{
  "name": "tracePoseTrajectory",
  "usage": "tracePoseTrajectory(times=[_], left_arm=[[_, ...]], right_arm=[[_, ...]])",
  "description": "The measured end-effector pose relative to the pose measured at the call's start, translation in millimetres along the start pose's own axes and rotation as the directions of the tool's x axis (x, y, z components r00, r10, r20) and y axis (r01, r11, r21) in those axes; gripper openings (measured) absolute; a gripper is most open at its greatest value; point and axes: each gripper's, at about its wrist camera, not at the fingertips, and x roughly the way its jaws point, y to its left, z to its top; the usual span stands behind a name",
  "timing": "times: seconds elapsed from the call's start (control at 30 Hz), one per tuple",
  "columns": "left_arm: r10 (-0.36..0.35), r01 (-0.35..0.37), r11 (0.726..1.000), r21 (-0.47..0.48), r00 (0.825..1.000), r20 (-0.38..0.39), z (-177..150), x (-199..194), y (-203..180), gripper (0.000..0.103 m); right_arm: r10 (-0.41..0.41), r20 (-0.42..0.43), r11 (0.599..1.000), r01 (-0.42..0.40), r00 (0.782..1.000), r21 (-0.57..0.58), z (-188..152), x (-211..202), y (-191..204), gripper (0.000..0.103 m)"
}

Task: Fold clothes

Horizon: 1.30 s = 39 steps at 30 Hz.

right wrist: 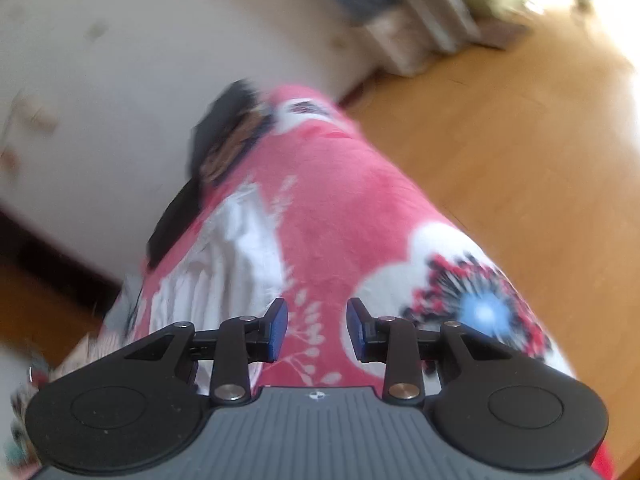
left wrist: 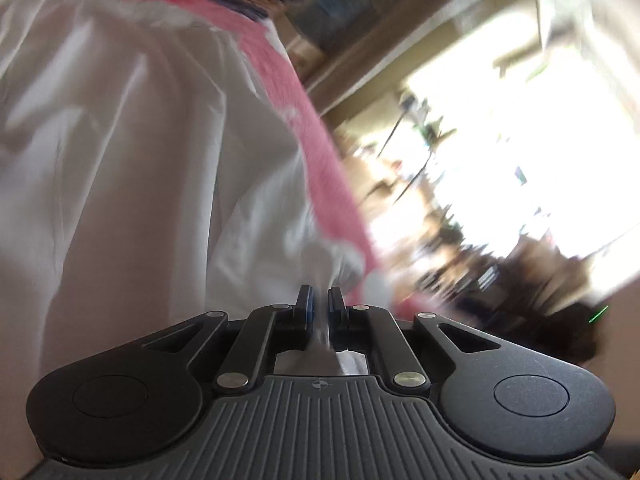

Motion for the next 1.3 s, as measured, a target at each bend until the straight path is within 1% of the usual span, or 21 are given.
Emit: tracePoseTrajectory(times=[0.1, 0.2, 0.27, 0.33, 0.4, 0.43, 0.47, 0.53, 0.57, 0.63, 0.7, 0.73, 0.77, 0.8, 0.87, 0.9, 0.93, 1.03, 1.13, 1.17, 1.3], left_arm=[[-0.053, 0.058, 0.993, -0.106, 0.997, 0.053, 2.6, -12.4, 16.8, 0.005], [-0.032, 0.038, 0.993, -0.108, 0.998, 0.059, -1.4, -15.6, 22.4, 0.005], [-0.023, 0.026, 0.998, -0.06, 0.999, 0.044, -6.9, -15.4, 18.1, 0.005], [-0.021, 0.021, 0.999, 0.026, 1.0, -0.002, -17.2, -11.9, 4.5, 0.006], [-0.008, 0.014, 0.992, 0.124, 0.999, -0.048, -33.2, -10.1, -10.9, 0.014], [0.005, 0.008, 0.983, 0.184, 0.998, -0.069, -41.7, -9.5, -19.2, 0.024], [0.025, -0.002, 0.967, 0.255, 0.996, -0.087, -48.8, -7.3, -28.0, 0.034], [0.078, -0.024, 0.917, 0.399, 0.99, -0.119, -62.2, -0.3, -43.7, 0.041], [0.111, -0.038, 0.879, 0.475, 0.986, -0.128, -71.7, 2.9, -50.9, 0.043], [0.173, -0.059, 0.789, 0.612, 0.977, -0.129, -91.6, 9.9, -66.7, 0.045], [0.203, -0.053, 0.711, 0.701, 0.97, -0.132, -107.0, 16.9, -79.6, 0.045], [0.214, -0.048, 0.681, 0.731, 0.967, -0.135, -113.3, 20.2, -84.8, 0.045], [0.215, -0.039, 0.673, 0.738, 0.966, -0.144, -116.8, 23.2, -87.2, 0.045], [0.218, -0.035, 0.669, 0.742, 0.964, -0.151, -118.7, 26.3, -88.5, 0.045], [0.232, -0.045, 0.675, 0.736, 0.96, -0.155, -115.6, 31.8, -86.3, 0.045], [0.24, -0.055, 0.682, 0.729, 0.959, -0.152, -113.8, 32.9, -84.6, 0.045], [0.243, -0.065, 0.692, 0.719, 0.959, -0.148, -109.8, 32.8, -82.0, 0.045], [0.245, -0.087, 0.723, 0.685, 0.96, -0.137, -101.6, 32.2, -75.4, 0.045], [0.257, -0.116, 0.73, 0.673, 0.96, -0.114, -98.2, 28.5, -76.0, 0.045], [0.258, -0.124, 0.737, 0.665, 0.96, -0.106, -96.1, 28.5, -75.4, 0.045], [0.257, -0.172, 0.79, 0.588, 0.964, -0.063, -81.2, 31.6, -66.9, 0.045]], right_arm=[[0.036, -0.121, 0.997, -0.044, 0.992, -0.063, 1.4, 26.7, 8.8, 0.035], [0.015, -0.254, 0.994, -0.041, 0.967, -0.099, -15.7, 70.8, 21.5, 0.035], [-0.002, -0.324, 0.994, -0.032, 0.946, -0.1, -26.5, 95.5, 27.5, 0.035], [-0.02, -0.35, 0.994, -0.019, 0.937, -0.107, -32.8, 107.0, 32.3, 0.035], [-0.028, -0.36, 0.994, -0.012, 0.933, -0.108, -35.7, 108.9, 36.1, 0.035], [-0.027, -0.365, 0.995, -0.012, 0.931, -0.104, -36.5, 108.1, 36.2, 0.035], [-0.025, -0.37, 0.995, -0.012, 0.929, -0.1, -37.2, 107.4, 36.3, 0.036], [-0.026, -0.377, 0.996, -0.008, 0.926, -0.088, -39.0, 104.8, 34.6, 0.037], [-0.029, -0.379, 0.997, -0.001, 0.925, -0.079, -40.3, 102.3, 32.0, 0.037], [-0.036, -0.383, 0.998, 0.013, 0.923, -0.061, -42.9, 97.5, 26.8, 0.039], [-0.022, -0.383, 0.999, 0.011, 0.923, -0.031, -45.9, 97.2, 22.3, 0.041], [-0.016, -0.382, 1.0, 0.009, 0.924, -0.021, -46.9, 99.6, 21.3, 0.041], [-0.012, -0.378, 1.0, 0.009, 0.926, -0.011, -46.8, 102.2, 20.1, 0.041], [0.001, -0.371, 1.0, 0.001, 0.929, 0.004, -46.3, 103.9, 18.3, 0.041], [0.034, -0.353, 0.999, -0.022, 0.935, 0.037, -45.5, 106.6, 14.6, 0.03], [0.046, -0.348, 0.998, -0.032, 0.936, 0.045, -45.3, 106.6, 13.2, 0.006], [0.051, -0.34, 0.998, -0.038, 0.939, 0.045, -45.0, 104.9, 13.3, 0.001], [0.085, -0.291, 0.996, -0.077, 0.953, 0.036, -43.1, 93.4, 18.4, 0.001], [0.129, -0.263, 0.992, -0.122, 0.956, 0.042, -37.5, 87.3, 24.5, 0.001], [0.153, -0.262, 0.988, -0.147, 0.953, 0.043, -35.3, 87.5, 28.2, 0.001], [0.235, -0.286, 0.972, -0.233, 0.929, 0.041, -32.8, 98.9, 45.3, 0.001]])
